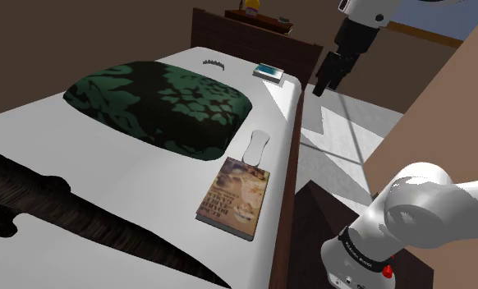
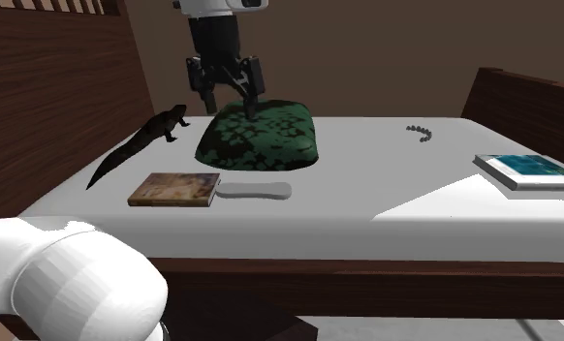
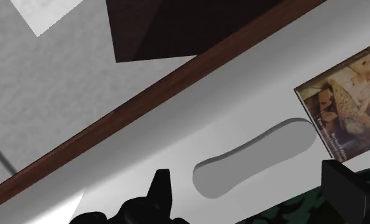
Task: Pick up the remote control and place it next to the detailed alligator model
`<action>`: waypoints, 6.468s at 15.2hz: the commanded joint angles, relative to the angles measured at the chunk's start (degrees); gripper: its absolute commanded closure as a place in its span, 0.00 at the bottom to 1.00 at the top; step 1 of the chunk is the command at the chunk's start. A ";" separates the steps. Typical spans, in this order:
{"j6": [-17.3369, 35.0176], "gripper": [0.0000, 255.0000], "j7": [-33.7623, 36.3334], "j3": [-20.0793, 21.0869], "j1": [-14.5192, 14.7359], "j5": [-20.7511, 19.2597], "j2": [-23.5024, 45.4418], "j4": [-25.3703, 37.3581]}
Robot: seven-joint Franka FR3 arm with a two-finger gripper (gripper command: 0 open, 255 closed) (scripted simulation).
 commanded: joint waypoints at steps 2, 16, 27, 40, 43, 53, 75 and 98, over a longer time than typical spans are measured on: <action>1.65 0.00 3.12 1.04 -0.71 0.73 0.53 -1.34; 26.96 0.00 45.30 15.36 -10.87 8.70 19.33 -10.30; 39.75 0.00 57.96 19.27 -14.29 8.32 30.73 -12.34; 40.44 1.00 58.40 19.89 -14.66 8.11 31.75 -11.99; 40.84 1.00 58.67 20.06 -14.68 7.96 32.21 -11.95; 34.91 1.00 57.35 18.86 -14.33 8.85 28.00 -10.15; 41.99 1.00 55.59 17.92 -15.66 7.98 32.55 -12.34; 28.09 1.00 54.51 16.36 -15.34 8.80 25.63 -5.24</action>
